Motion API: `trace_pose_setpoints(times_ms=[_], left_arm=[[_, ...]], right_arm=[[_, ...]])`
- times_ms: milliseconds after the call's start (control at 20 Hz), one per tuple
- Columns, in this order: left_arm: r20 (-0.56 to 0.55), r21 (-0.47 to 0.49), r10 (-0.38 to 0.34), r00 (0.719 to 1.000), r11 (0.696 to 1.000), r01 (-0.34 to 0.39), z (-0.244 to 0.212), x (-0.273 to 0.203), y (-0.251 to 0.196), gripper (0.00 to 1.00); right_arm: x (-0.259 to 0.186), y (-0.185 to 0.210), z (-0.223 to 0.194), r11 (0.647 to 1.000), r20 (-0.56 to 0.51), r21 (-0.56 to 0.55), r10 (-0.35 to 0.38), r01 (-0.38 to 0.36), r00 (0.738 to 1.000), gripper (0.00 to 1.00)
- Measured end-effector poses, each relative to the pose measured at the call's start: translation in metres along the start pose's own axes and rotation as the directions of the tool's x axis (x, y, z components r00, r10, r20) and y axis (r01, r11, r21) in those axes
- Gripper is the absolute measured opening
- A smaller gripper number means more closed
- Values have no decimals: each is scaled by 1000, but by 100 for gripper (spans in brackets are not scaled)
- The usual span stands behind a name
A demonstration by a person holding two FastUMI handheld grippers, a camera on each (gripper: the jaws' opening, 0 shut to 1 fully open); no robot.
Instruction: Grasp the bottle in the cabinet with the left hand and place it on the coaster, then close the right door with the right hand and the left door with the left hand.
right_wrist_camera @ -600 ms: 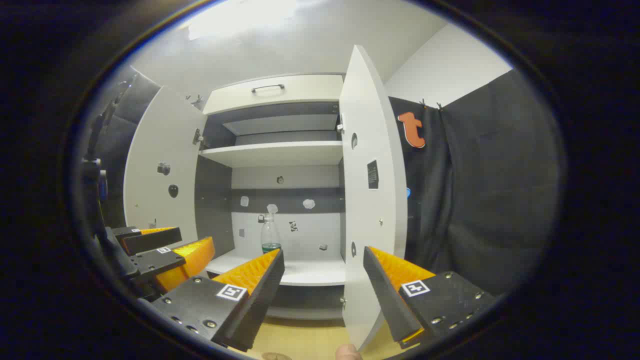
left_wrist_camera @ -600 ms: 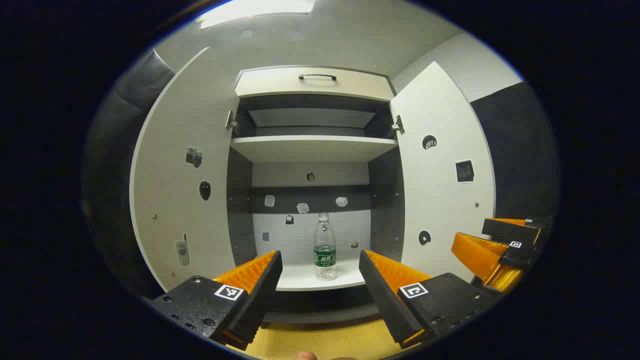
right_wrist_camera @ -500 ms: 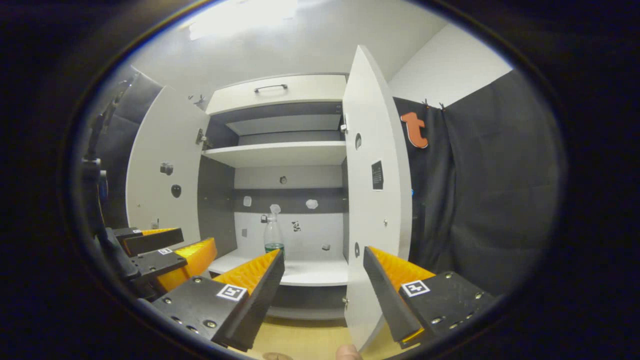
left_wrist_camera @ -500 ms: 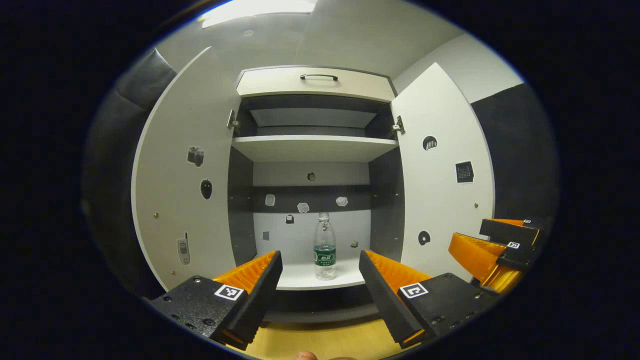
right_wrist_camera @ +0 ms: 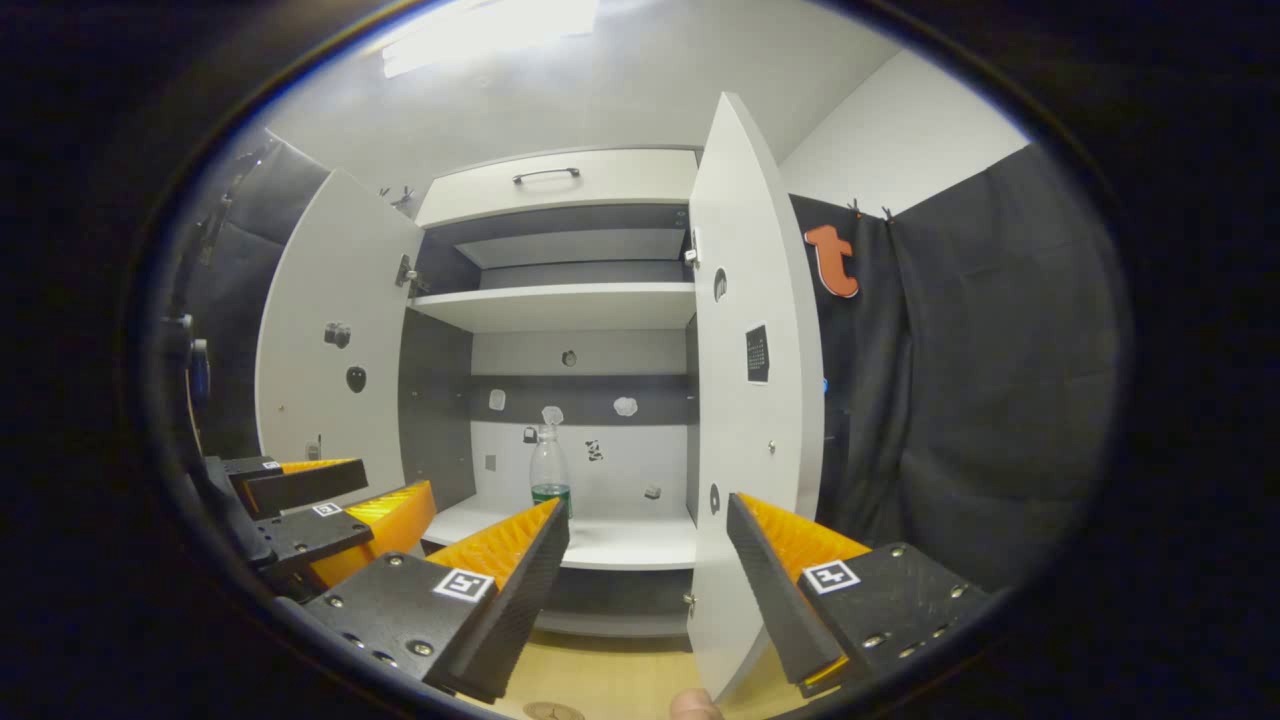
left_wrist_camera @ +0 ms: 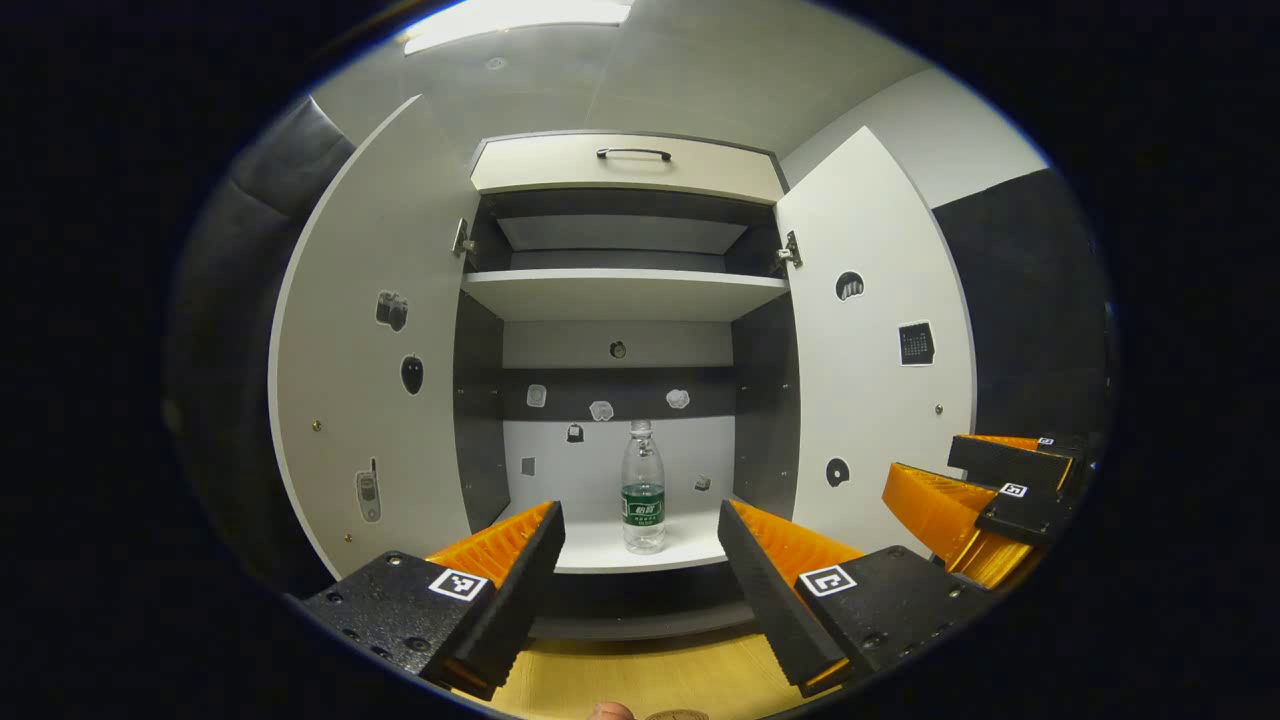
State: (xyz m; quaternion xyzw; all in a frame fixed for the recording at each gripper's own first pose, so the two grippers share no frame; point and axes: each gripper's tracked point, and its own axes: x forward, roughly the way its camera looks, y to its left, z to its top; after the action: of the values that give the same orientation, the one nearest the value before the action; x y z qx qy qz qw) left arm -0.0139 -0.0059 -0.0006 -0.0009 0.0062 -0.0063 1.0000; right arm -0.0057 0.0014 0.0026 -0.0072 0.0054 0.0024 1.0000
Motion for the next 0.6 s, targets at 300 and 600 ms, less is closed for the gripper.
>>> trace_pose_setpoints(times_ms=[300, 600], left_arm=[[-6, 23, -13, 1000, 1000, 13, -1, 18, -2, 97], [-34, 23, -37, 999, 999, 38, -9, 90, 2, 97]], right_arm=[[-5, -4, 5, 1000, 8, 1, -5, 5, 1000, 97], [-18, -36, 12, 996, 27, -21, -81, 82, 996, 97]])
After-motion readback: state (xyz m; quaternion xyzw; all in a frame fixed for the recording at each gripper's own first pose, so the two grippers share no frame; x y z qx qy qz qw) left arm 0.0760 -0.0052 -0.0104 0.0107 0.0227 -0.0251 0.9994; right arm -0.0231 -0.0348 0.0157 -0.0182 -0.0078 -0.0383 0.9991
